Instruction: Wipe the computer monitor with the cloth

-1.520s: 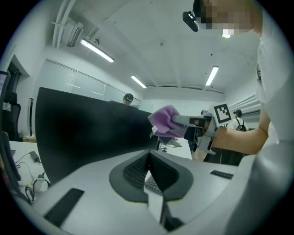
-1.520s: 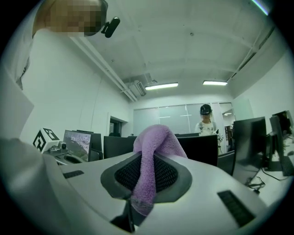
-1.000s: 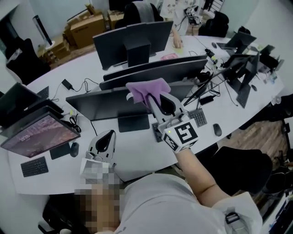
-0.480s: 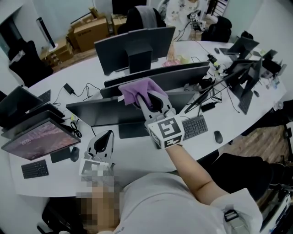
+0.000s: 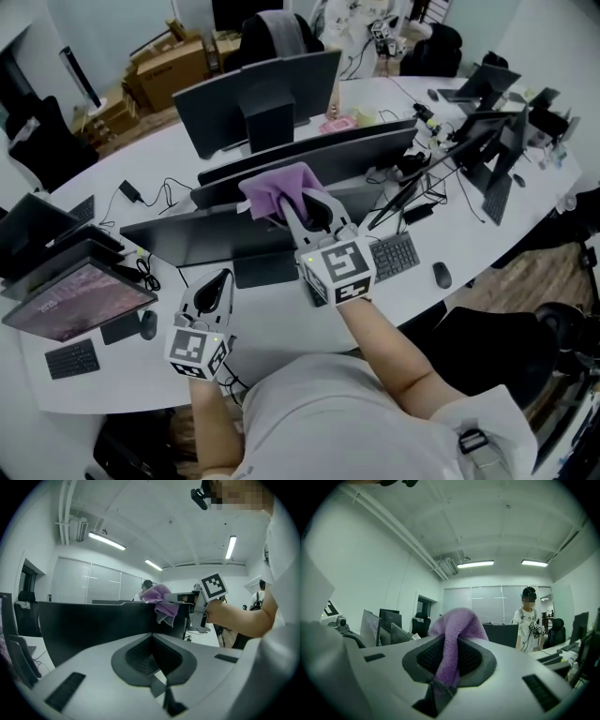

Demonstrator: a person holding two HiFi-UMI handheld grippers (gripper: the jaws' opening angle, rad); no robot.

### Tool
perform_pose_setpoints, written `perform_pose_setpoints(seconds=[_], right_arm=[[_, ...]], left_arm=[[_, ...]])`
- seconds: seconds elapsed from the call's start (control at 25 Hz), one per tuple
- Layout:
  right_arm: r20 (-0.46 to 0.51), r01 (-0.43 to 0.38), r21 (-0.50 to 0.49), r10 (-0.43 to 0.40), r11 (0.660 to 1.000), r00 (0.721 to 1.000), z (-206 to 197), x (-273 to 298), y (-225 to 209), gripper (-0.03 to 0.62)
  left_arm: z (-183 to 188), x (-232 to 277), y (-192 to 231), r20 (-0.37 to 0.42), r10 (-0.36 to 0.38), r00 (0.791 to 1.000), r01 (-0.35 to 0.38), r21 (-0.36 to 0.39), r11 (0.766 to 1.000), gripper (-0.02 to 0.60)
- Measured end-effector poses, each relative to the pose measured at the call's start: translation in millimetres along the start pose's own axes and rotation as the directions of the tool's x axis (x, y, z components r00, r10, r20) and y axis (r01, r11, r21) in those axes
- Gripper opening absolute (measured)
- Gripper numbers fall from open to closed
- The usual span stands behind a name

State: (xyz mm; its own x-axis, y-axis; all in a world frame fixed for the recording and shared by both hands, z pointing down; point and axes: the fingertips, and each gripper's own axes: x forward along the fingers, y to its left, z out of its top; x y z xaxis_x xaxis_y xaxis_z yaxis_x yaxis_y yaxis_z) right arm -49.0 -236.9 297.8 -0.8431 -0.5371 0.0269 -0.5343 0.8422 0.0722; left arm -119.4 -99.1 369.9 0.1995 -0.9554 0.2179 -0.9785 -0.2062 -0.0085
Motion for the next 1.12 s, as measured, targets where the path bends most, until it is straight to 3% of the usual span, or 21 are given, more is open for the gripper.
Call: perform_pose_setpoints(seconds=[1.12], right_arm=[[0.003, 0.187, 0.100, -0.189, 0.977, 0.982, -21.8, -88.6, -134.1, 0.067]], left_arm=[[-13.3, 48.5, -77.9, -0.080, -0.079, 0.994, 0.081, 0.018, 0.997, -0.003]])
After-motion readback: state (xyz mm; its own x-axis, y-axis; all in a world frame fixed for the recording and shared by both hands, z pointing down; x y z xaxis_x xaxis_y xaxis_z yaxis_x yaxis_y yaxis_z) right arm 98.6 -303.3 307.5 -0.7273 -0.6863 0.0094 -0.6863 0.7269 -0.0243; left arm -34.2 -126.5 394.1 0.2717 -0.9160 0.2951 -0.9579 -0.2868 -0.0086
